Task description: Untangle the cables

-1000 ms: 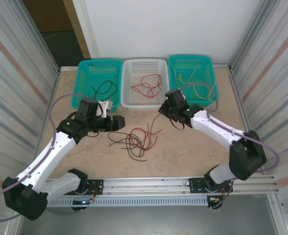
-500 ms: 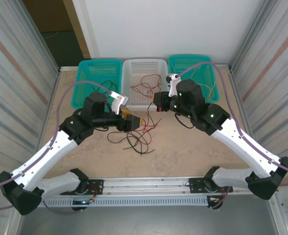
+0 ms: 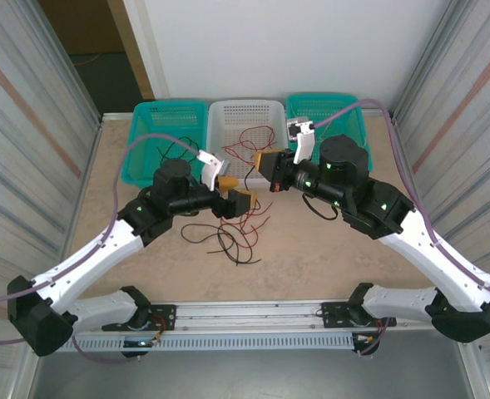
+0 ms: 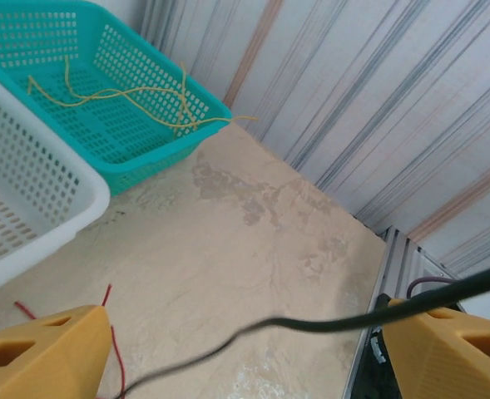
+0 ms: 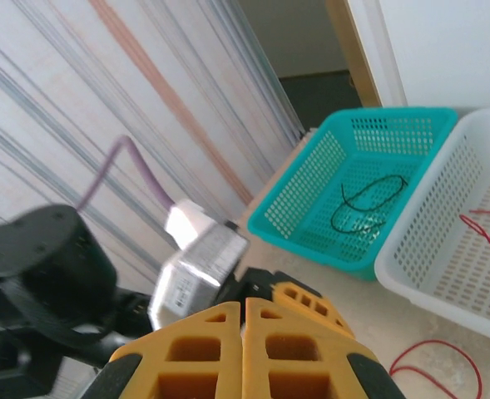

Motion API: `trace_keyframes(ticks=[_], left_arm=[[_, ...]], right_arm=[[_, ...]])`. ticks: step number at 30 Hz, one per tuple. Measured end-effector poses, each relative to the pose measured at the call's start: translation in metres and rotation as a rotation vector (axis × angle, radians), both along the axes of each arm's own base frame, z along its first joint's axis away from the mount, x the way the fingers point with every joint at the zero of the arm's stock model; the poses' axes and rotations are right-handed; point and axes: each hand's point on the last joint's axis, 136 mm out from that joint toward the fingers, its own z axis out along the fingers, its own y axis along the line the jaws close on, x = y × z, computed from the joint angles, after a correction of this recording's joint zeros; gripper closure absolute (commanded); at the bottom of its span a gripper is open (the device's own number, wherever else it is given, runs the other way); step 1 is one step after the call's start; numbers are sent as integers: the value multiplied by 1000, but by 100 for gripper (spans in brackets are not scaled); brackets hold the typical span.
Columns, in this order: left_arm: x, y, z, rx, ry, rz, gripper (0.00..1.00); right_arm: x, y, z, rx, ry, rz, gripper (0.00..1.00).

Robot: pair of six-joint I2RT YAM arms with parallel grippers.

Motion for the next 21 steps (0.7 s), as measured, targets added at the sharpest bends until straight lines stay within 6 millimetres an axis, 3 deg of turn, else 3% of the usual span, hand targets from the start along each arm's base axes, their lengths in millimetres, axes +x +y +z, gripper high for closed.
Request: trace_keyframes(ticks=[10,17,21], left_arm=[[-4,-16,1,-65,-20,-86,14],[-10,-24,-16,-90,39,-145,14],[-15,-26,-21,-118,72,-169,20]], right_arm=[[-2,0,13,34,-25,10,100],[-5,-2,24,62,-45,20,100],[-6,-8,33,84,-63,12,100]])
